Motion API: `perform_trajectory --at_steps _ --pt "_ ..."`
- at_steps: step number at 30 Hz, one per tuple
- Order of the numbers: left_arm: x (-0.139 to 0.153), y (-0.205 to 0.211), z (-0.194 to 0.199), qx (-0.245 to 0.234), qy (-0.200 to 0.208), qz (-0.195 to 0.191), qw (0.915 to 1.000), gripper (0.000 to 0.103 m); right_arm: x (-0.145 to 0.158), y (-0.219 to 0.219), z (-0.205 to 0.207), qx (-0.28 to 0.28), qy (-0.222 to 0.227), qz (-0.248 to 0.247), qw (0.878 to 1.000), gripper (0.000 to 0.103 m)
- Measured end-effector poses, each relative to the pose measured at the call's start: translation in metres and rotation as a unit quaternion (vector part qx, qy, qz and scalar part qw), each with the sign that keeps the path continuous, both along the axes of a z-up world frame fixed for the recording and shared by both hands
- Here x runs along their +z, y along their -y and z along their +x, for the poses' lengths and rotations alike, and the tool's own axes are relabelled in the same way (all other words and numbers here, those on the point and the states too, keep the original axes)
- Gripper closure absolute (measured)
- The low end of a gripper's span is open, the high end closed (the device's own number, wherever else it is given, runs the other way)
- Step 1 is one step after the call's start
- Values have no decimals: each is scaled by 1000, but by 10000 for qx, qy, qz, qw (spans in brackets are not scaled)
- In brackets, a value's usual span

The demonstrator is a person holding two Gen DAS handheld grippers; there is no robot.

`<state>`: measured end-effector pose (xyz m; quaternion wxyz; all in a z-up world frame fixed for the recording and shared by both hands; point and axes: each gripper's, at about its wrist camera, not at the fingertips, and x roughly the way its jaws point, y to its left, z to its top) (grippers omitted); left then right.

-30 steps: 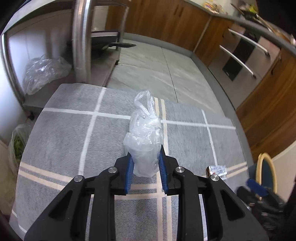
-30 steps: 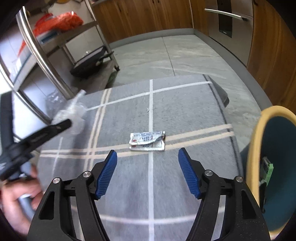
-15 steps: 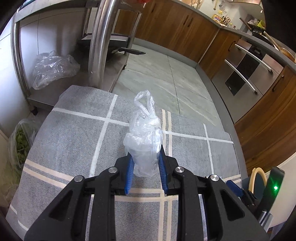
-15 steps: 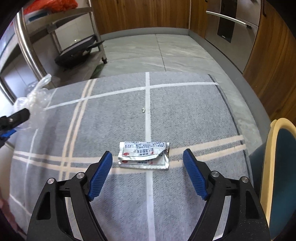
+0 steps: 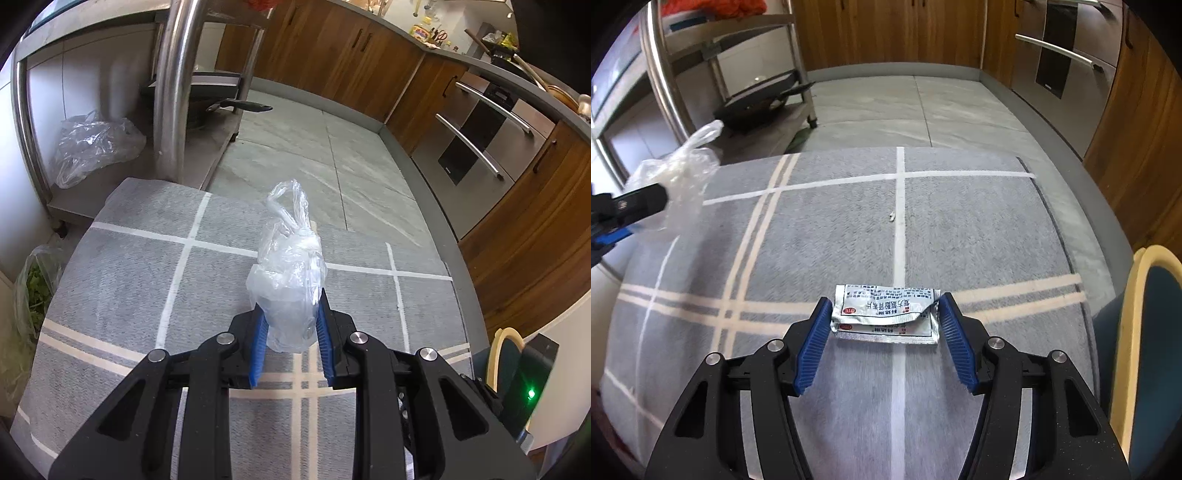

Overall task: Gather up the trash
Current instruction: 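Carry the plastic bag and sachet over the bin with both grippers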

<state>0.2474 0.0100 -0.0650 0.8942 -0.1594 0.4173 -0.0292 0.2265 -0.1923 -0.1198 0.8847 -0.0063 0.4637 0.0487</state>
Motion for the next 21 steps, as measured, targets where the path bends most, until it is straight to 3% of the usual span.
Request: perform_trajectory --at_steps 21 --pt "49 65 -27 -661 519 -36 9965 80 89 77 -109 -344 569 317 9973 42"
